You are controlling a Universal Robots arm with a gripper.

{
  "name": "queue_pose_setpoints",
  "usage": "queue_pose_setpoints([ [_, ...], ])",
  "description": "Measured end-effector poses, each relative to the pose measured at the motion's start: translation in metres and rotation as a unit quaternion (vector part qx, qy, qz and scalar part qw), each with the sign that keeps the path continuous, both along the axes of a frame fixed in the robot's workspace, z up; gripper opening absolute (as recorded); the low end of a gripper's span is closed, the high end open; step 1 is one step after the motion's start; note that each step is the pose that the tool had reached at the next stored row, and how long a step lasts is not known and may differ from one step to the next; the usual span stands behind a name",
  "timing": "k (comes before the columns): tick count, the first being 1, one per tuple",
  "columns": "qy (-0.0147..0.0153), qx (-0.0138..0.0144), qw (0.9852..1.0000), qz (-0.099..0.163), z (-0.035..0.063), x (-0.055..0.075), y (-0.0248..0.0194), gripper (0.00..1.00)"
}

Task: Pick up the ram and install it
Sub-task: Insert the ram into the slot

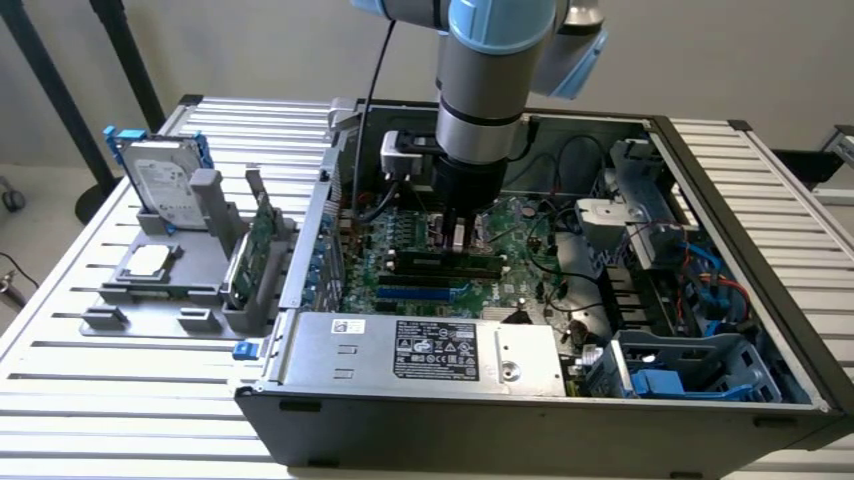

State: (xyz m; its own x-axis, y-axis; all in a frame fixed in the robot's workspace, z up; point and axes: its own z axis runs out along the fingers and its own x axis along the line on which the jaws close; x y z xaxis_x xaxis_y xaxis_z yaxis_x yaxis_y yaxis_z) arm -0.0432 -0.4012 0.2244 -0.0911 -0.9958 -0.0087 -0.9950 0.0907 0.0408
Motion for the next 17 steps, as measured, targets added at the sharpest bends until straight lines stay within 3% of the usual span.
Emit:
queue_pose_setpoints([
  [17, 0.0, 0.0, 1.0, -0.002, 0.0, -0.0004, 0.0002, 0.14],
])
